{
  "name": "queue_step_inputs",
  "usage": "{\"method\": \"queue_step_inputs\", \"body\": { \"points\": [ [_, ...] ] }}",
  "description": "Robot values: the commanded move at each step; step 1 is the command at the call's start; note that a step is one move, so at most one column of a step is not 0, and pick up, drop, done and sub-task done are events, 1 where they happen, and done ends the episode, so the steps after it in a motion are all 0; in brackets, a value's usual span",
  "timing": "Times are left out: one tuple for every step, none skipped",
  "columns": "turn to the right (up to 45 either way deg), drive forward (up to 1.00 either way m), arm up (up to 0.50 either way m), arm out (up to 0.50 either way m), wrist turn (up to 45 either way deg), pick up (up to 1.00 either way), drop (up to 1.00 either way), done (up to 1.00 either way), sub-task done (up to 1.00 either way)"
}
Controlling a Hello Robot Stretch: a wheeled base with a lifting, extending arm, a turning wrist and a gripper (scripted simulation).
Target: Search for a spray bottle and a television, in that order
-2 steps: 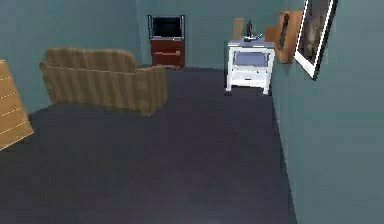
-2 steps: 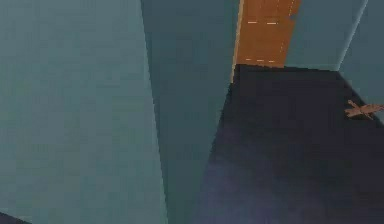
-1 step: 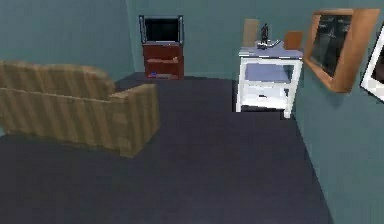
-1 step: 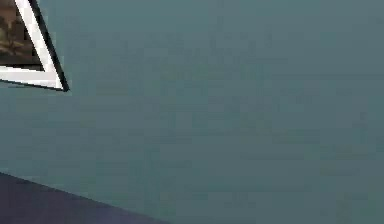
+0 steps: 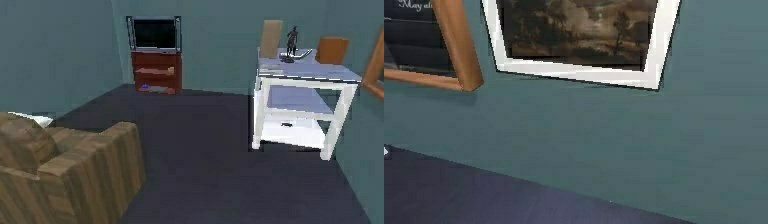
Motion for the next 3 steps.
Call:
{"method": "queue_step_inputs", "body": {
  "points": [
    [3.0,0.00,0.00,0.00,0.0,0.00,0.00,0.00,0.00],
    [0.0,1.00,0.00,0.00,0.0,0.00,0.00,0.00,0.00],
    [0.0,1.00,0.00,0.00,0.0,0.00,0.00,0.00,0.00]
  ]
}}
